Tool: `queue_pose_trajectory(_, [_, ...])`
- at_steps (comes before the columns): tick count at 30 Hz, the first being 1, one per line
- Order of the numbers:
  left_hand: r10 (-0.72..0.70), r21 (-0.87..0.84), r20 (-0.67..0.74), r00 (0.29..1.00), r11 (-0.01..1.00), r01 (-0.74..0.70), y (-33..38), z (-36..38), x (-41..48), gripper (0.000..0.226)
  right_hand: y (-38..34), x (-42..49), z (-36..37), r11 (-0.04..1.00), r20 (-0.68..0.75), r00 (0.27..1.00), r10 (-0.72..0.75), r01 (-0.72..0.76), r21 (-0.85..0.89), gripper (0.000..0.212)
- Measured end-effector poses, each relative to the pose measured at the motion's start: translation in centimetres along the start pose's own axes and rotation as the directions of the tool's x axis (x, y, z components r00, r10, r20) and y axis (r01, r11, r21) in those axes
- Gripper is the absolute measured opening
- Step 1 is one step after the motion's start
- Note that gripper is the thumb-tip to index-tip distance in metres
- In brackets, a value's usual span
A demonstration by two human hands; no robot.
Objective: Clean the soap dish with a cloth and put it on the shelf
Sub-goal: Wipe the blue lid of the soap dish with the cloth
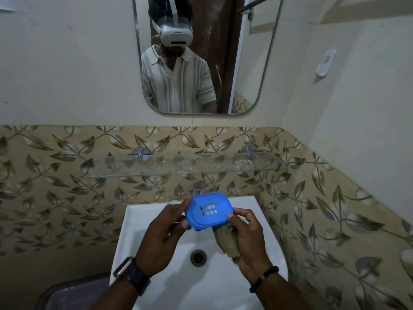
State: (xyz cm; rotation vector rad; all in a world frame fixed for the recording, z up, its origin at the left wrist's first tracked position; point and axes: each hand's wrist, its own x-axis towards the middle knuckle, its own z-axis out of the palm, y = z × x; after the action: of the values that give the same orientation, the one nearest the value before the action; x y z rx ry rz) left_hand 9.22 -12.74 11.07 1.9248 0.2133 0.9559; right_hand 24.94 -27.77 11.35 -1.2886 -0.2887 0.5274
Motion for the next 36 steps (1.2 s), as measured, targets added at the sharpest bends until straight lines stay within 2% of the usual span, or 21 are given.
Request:
queue_pose_trajectory(1, [-0.135,-0.195,-0.024,0.990,0.972,0.128,0.3,0.6,-0.5,0.046,0.3,-0.1,0.2,0.999,-0.014,1.000,-0.023,0.023,-0.024,0.011])
queue_pose_trajectory(3, [-0.358,-0.474,-0.048,0.933,0.830,0.294,0.5,1.6,-1.2,0.048,0.8,-0.4,0.7,0.997,-0.030,0.998,-0.048,0.046,-0.064,0.012])
queue_pose_trajectory(6, [-0.497,-0.559,-0.124,0.859,0.750,0.354,0.6,1.8,-1.4,0.051,1.4,-0.7,1.1,0.993,-0.015,0.999,-0.050,0.048,-0.108,0.013])
queue_pose_trajectory(12, [-0.523,-0.575,-0.150,0.839,0.737,0.356,0.5,0.4,-1.8,0.040,1.7,-1.4,1.6,0.986,0.043,0.999,-0.024,0.031,-0.164,0.022])
queue_pose_trajectory(16, [-0.537,-0.584,-0.164,0.827,0.729,0.358,0.0,-0.5,-2.2,0.038,2.2,-1.9,1.1,0.991,0.098,0.994,0.046,-0.033,-0.129,0.053])
queue_pose_trajectory(19, [-0.544,-0.591,-0.154,0.825,0.719,0.364,-0.4,-1.0,-2.6,0.038,2.4,-1.6,0.3,0.957,0.101,0.993,0.061,-0.029,-0.288,0.068])
queue_pose_trajectory(22, [-0.556,-0.589,-0.143,0.819,0.712,0.381,-0.9,-1.2,-2.9,0.037,2.3,-0.6,-0.8,0.894,0.061,0.997,0.055,-0.022,-0.448,0.060])
queue_pose_trajectory(27, [-0.571,-0.601,-0.124,0.811,0.694,0.396,-1.4,-0.9,-3.1,0.037,1.6,2.9,-3.4,0.763,-0.011,1.000,0.017,-0.021,-0.646,0.026])
queue_pose_trajectory(29, [-0.574,-0.598,-0.113,0.811,0.691,0.406,-1.7,-0.6,-3.0,0.038,1.6,4.7,-4.1,0.750,-0.019,0.999,0.028,-0.034,-0.661,0.019])
queue_pose_trajectory(32, [-0.571,-0.580,-0.097,0.815,0.698,0.420,-2.1,0.0,-2.6,0.038,1.9,7.7,-4.7,0.756,-0.054,0.997,0.056,-0.078,-0.650,0.021])
queue_pose_trajectory(36, [-0.595,-0.583,-0.088,0.799,0.681,0.443,-2.9,0.9,-2.2,0.045,2.6,11.8,-5.0,0.815,-0.076,0.991,0.112,-0.135,-0.564,0.024])
